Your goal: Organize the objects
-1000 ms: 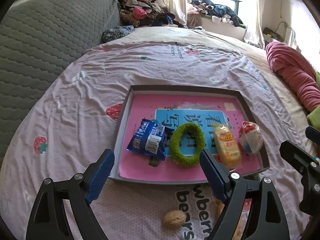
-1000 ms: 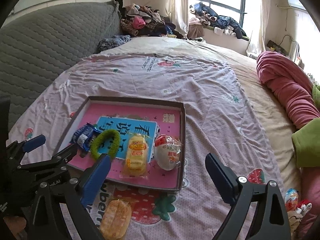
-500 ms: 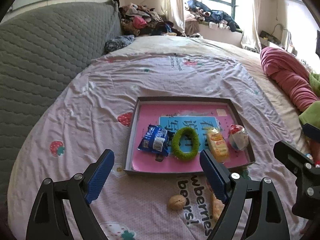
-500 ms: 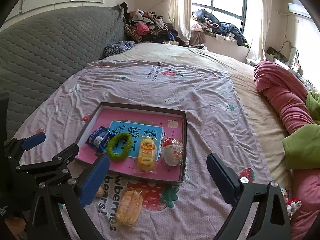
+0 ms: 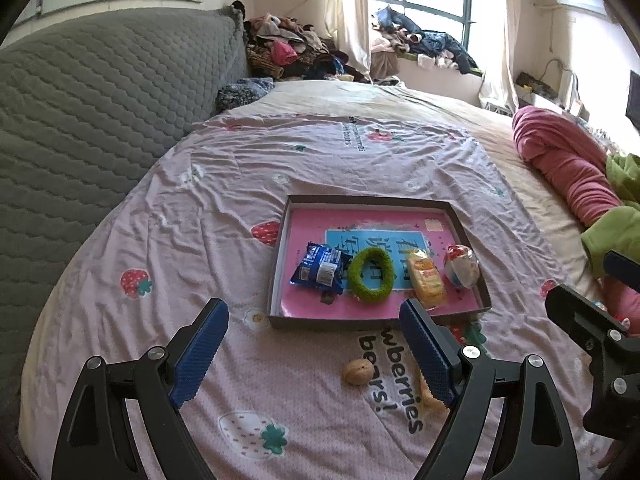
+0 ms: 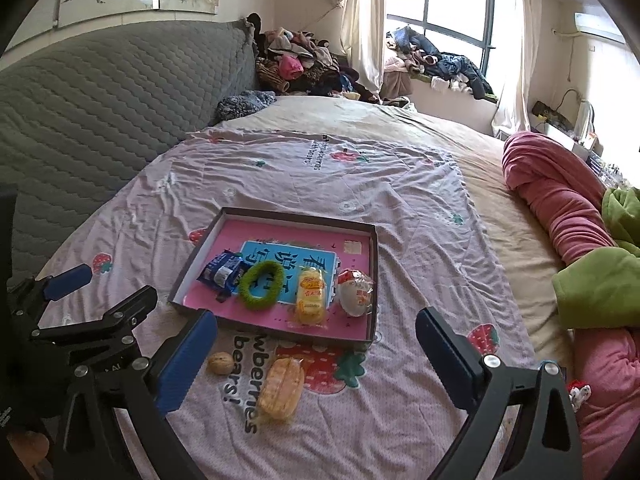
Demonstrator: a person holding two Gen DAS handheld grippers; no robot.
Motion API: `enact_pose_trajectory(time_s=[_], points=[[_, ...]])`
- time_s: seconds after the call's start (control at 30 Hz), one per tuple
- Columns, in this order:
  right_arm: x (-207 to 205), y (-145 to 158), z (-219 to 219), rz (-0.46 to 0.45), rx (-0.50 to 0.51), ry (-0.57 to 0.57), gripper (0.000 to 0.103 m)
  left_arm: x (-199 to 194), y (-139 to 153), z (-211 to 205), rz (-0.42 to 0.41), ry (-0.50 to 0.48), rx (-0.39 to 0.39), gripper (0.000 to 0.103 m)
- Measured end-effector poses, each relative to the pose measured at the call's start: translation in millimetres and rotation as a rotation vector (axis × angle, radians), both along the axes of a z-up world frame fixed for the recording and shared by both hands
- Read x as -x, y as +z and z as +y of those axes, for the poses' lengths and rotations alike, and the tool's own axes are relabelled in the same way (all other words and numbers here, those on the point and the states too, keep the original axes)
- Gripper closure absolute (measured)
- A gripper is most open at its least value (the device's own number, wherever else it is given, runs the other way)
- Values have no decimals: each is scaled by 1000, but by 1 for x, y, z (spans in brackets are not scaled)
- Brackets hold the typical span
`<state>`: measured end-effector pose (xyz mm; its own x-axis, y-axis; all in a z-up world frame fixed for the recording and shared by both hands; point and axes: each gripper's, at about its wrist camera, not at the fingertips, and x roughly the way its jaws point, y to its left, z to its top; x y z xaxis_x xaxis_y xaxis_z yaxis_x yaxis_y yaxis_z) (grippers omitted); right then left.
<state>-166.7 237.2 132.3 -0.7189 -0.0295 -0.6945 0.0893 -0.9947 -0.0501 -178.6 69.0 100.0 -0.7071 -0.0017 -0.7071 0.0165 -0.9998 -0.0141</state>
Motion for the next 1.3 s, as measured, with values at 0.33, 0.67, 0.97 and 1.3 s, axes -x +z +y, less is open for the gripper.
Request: enact_pose_trajectory(time_s=[0.33, 0.67, 0.97, 1.3], points=[[-26, 7, -10, 1, -4, 5, 2, -26, 10, -7, 9, -10, -4, 15], [-55, 14, -16, 13, -8, 4, 1, -57, 17, -13, 18, -12, -6, 15], [-82, 22, -25, 27, -17, 12, 1, -85, 23, -15, 32, -25, -6, 15], [-107, 15, -26, 21, -12, 2, 1, -106, 14, -21, 22, -33, -13, 15]])
